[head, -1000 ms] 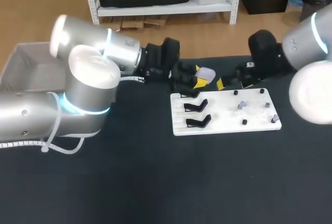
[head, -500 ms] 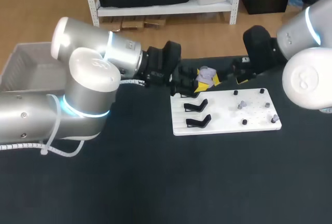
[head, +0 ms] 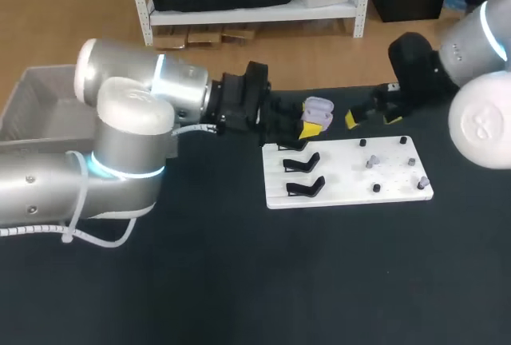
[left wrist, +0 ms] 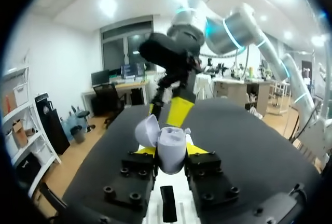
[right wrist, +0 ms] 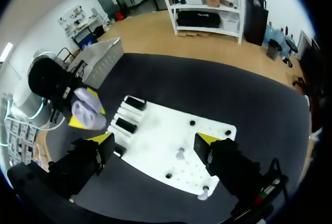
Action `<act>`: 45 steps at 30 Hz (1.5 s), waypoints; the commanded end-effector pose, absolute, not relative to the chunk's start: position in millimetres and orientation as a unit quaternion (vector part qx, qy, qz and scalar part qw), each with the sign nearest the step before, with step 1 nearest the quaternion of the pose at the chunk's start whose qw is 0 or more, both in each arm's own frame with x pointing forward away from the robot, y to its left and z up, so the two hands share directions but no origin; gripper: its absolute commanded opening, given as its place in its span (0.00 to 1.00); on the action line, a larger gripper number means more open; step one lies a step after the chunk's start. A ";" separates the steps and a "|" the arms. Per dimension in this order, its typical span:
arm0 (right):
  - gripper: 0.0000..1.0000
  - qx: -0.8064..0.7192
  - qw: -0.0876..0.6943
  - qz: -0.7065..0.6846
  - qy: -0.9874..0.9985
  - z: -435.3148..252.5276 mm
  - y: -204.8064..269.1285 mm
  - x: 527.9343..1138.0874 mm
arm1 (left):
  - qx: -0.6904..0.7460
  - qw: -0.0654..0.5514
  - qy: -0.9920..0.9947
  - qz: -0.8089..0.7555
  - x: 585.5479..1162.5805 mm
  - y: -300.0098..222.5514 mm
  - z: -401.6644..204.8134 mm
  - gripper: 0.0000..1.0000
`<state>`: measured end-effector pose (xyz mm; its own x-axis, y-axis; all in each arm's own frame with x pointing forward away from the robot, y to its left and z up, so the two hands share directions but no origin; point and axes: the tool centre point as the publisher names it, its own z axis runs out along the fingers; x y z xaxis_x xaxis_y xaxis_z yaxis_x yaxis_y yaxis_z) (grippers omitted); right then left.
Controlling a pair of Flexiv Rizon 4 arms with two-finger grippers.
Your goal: Pick up each earbud case from the left stands, insert the matching earbuds, close the lid, and place the case in the box.
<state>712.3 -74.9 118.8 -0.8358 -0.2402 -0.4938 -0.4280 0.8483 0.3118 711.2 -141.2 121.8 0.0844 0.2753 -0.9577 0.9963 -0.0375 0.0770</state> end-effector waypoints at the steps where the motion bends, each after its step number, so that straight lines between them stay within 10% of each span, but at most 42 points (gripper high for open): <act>1: 1.00 -0.159 0.220 0.117 0.955 134.6 -90.4 683.5 | 0.556 0.478 0.518 -0.440 702.9 -134.2 126.5 0.00; 45: 1.00 -0.069 0.094 -0.010 0.993 77.4 -149.0 613.3 | 0.476 0.499 0.551 -0.470 714.5 -118.9 142.9 0.00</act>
